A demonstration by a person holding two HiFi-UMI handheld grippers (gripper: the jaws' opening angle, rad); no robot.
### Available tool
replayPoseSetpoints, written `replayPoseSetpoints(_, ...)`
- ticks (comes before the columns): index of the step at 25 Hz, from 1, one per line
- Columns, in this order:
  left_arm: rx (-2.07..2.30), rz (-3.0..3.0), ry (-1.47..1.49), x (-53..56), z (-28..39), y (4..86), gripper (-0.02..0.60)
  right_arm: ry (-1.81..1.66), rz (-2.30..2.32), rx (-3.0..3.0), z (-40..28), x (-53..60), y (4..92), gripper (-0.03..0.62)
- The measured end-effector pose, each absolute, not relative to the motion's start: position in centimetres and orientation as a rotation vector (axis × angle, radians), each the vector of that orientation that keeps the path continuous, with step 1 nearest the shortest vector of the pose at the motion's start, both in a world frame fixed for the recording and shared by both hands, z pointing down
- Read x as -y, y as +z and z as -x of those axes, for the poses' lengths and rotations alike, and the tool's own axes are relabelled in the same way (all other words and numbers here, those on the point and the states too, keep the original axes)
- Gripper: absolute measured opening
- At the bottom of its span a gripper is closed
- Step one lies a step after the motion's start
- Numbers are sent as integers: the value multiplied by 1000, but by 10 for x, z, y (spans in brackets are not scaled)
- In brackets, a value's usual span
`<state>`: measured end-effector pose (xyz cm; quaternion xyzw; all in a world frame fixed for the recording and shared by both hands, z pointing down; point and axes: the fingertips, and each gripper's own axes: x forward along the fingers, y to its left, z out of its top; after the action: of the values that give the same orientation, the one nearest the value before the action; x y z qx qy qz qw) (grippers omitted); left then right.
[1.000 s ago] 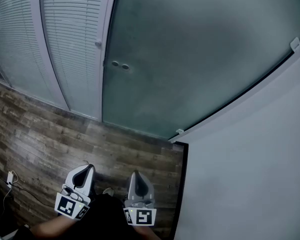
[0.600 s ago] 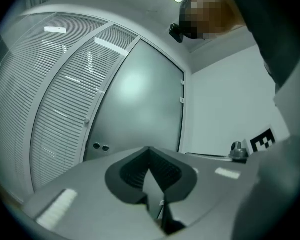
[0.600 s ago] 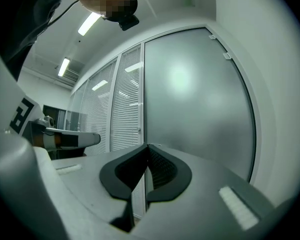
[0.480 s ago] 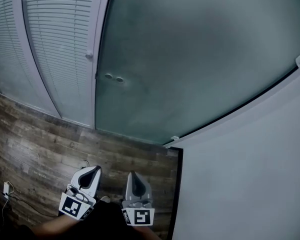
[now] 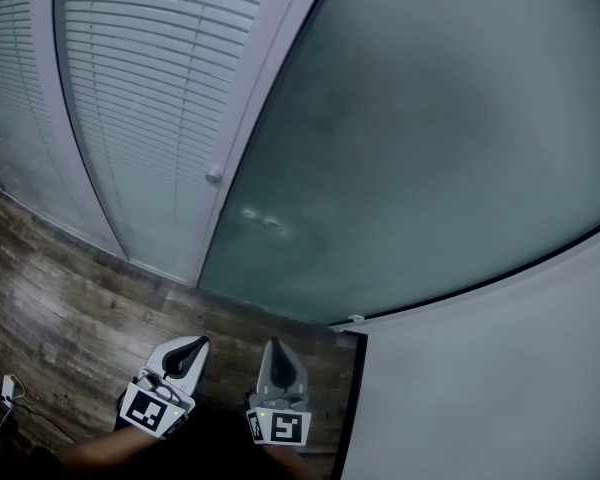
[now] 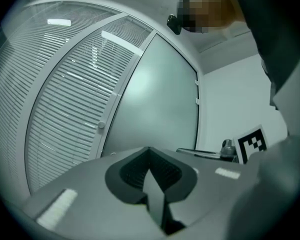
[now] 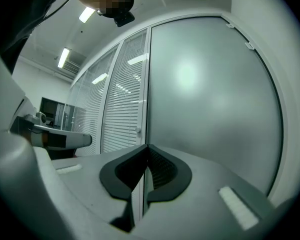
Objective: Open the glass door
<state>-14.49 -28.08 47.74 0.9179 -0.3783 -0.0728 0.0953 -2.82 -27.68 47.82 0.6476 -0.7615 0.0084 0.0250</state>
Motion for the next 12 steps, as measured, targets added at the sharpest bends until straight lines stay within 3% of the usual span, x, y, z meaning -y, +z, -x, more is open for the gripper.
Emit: replayPoseSetpoints(12, 1113, -2693, -240, 353, 155, 447, 0, 116, -1966, 2258, 28, 377, 483, 12)
